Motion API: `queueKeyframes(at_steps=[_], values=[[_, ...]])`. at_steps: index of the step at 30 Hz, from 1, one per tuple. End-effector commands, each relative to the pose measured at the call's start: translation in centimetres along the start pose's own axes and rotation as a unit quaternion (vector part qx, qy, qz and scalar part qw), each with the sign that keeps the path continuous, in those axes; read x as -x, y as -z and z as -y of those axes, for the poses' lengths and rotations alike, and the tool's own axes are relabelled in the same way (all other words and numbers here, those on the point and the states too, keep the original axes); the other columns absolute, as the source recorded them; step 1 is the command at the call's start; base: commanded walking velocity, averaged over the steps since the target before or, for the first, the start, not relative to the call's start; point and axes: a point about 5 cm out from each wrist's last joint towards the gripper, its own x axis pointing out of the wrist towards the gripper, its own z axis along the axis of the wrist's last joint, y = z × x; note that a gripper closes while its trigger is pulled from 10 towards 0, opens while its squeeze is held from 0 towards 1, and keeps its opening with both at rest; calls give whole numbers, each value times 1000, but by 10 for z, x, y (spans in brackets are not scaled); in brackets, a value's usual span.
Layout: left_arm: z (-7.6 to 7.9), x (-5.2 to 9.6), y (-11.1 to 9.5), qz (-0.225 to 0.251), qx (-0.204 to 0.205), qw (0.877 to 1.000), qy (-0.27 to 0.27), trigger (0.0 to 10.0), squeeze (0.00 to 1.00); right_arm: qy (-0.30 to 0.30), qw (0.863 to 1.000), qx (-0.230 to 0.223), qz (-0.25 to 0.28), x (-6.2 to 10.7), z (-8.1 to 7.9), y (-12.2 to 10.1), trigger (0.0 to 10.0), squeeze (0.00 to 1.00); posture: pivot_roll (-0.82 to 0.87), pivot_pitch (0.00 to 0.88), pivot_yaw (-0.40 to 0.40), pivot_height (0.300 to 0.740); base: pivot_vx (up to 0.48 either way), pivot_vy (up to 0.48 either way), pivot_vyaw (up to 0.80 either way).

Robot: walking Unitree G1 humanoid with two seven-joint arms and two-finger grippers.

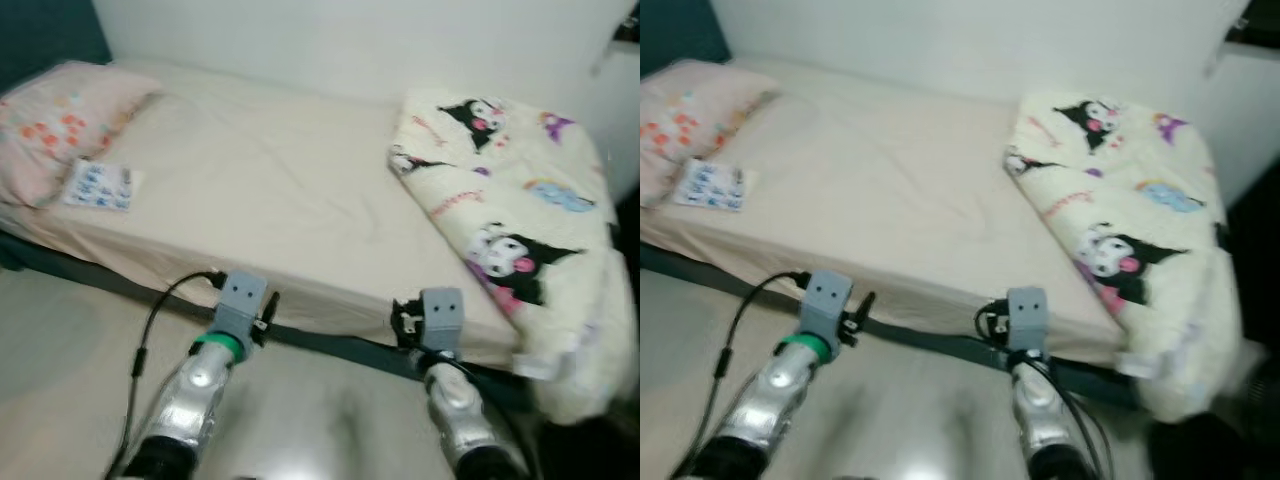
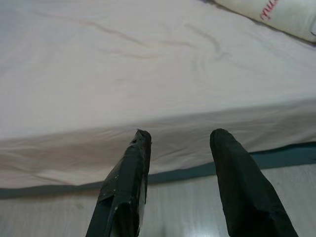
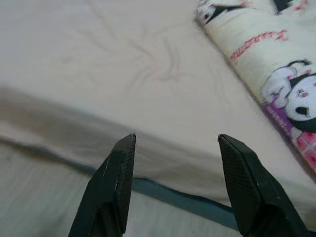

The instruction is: Clean up the room

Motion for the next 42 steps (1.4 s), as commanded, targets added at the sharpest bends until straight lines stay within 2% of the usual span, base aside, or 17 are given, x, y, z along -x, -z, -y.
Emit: queueKeyframes(at_steps=[1,12,29,42], values=[[6,1,4,-9,4,1000,7,10000,0,9,1000,-4,-18,3,5,7,10000,0,22,29,31,740,0,0,0],[6,-1,3,-7,14,1000,6,10000,0,14,1000,-10,-22,3,7,8,10000,0,20,29,32,740,0,0,0],[3,-2,2,-9,6,1000,-4,10000,0,16,1000,-3,-16,0,8,4,10000,0,28,33,34,740,0,0,-780],[1,0,4,-11,2,1000,-10,10000,0,-3,1000,1,-1,0,1,0,10000,0,34,37,32,740,0,0,0]])
